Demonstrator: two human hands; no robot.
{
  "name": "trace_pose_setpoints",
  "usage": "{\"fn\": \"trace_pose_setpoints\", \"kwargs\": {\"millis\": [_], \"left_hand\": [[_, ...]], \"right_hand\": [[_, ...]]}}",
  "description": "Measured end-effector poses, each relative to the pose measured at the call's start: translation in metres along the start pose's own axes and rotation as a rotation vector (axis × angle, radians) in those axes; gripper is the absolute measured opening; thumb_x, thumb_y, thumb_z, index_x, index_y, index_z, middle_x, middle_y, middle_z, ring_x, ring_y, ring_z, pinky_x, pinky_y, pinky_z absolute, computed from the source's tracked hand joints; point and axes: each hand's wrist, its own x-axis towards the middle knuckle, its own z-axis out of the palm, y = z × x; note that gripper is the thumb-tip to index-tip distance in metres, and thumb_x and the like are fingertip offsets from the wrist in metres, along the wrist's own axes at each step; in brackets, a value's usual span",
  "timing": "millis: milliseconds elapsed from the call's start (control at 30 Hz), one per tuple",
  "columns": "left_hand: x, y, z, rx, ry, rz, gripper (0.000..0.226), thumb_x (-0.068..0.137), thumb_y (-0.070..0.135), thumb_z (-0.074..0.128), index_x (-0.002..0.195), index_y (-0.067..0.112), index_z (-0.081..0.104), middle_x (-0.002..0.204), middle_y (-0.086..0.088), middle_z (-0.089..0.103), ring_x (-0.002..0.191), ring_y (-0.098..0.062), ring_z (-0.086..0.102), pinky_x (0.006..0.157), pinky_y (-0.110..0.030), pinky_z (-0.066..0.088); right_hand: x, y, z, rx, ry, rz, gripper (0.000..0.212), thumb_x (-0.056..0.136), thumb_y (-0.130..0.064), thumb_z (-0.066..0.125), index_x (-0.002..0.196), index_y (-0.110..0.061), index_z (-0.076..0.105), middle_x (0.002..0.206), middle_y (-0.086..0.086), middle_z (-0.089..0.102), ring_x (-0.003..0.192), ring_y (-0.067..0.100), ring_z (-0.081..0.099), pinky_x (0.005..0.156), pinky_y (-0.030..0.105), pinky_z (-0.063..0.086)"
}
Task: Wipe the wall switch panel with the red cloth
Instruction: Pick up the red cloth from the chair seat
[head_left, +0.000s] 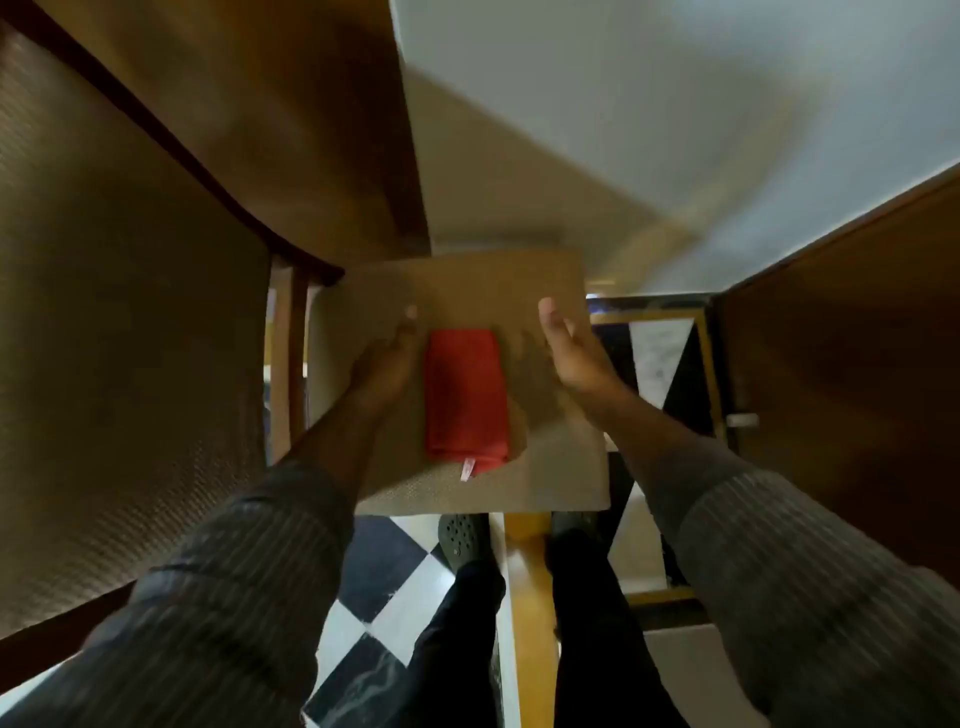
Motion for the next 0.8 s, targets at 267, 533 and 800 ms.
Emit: {"fn": "trace_pose_setpoints", "kwargs": {"millis": [267, 533, 800], "left_hand": [[0.041, -0.062, 0.058, 0.155, -0.021, -0.016, 0.062, 0.094, 0.055, 0.062, 0.128, 0.004, 0.066, 0.128, -0.019, 0.069, 0.115, -0.037, 0.066, 0.091, -0.037, 0.052], [0.060, -0.067, 0.072, 0.005, -0.045, -0.042, 0.039, 0.096, 0.027, 0.066, 0.119, -0.006, 0.068, 0.123, -0.025, 0.070, 0.114, -0.038, 0.067, 0.101, -0.049, 0.054], [0.012, -0.048, 0.052, -0.497, -0.249, -0.125, 0.015, 0.100, 0.026, 0.058, 0.111, 0.018, 0.064, 0.098, -0.001, 0.078, 0.089, -0.019, 0.075, 0.068, -0.033, 0.061]], "right_hand": [[0.037, 0.077, 0.059, -0.050, -0.112, 0.146, 0.047, 0.092, -0.063, 0.051, 0.083, -0.020, 0.068, 0.077, -0.008, 0.072, 0.076, 0.018, 0.068, 0.072, 0.040, 0.055], [0.060, 0.083, 0.075, -0.076, -0.103, 0.133, 0.006, 0.095, -0.017, 0.060, 0.093, -0.015, 0.065, 0.090, 0.004, 0.070, 0.082, 0.021, 0.067, 0.071, 0.035, 0.056], [0.029, 0.047, 0.040, 0.104, -0.190, 0.099, 0.014, 0.098, -0.014, 0.051, 0.089, -0.020, 0.059, 0.055, -0.015, 0.064, 0.047, -0.002, 0.058, 0.042, 0.015, 0.043]]}}
